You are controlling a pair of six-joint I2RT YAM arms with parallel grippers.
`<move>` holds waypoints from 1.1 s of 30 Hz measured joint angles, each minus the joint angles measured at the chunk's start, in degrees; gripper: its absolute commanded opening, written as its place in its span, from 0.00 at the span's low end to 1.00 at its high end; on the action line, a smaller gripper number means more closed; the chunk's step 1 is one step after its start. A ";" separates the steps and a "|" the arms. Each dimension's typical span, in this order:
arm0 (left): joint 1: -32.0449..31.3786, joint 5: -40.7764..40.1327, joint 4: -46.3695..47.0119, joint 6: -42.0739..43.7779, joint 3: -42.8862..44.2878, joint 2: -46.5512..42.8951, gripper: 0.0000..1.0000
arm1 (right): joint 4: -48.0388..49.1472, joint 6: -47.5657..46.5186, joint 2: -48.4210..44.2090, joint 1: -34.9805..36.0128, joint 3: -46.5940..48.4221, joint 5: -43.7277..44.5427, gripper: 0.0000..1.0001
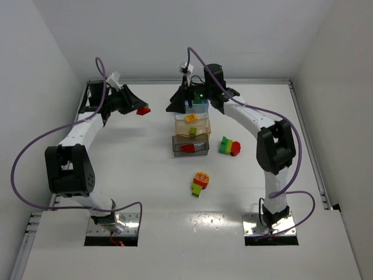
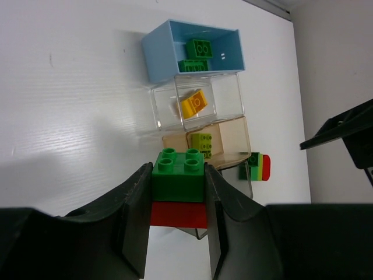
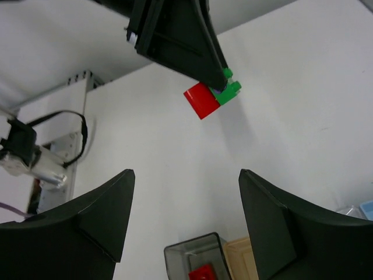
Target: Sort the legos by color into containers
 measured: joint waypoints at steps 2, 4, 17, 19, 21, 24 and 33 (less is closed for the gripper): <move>-0.24 0.42 0.22 -0.24 -0.07 -0.04 0.02 | -1.16 -3.89 0.00 0.68 -1.03 0.02 0.73; -0.44 1.11 0.22 -0.72 -0.59 -0.04 0.02 | -2.32 -6.78 0.02 1.07 -1.53 0.07 0.73; -3.26 8.72 4.31 -5.70 -2.82 0.04 0.02 | -4.90 -19.71 1.97 4.02 1.07 2.34 0.74; -3.54 9.66 4.90 -6.16 -2.82 0.24 0.02 | -5.79 -21.88 2.01 5.09 1.09 2.64 0.74; -3.58 10.16 5.16 -6.38 -2.82 0.59 0.02 | -6.80 -23.93 2.05 6.16 1.09 2.69 0.74; -3.61 10.45 5.35 -6.60 -2.82 1.27 0.02 | -7.80 -26.47 2.10 7.28 1.09 2.73 0.71; -3.61 11.28 5.49 -7.04 -2.82 2.56 0.02 | -8.28 -31.36 2.10 8.50 1.01 5.27 0.62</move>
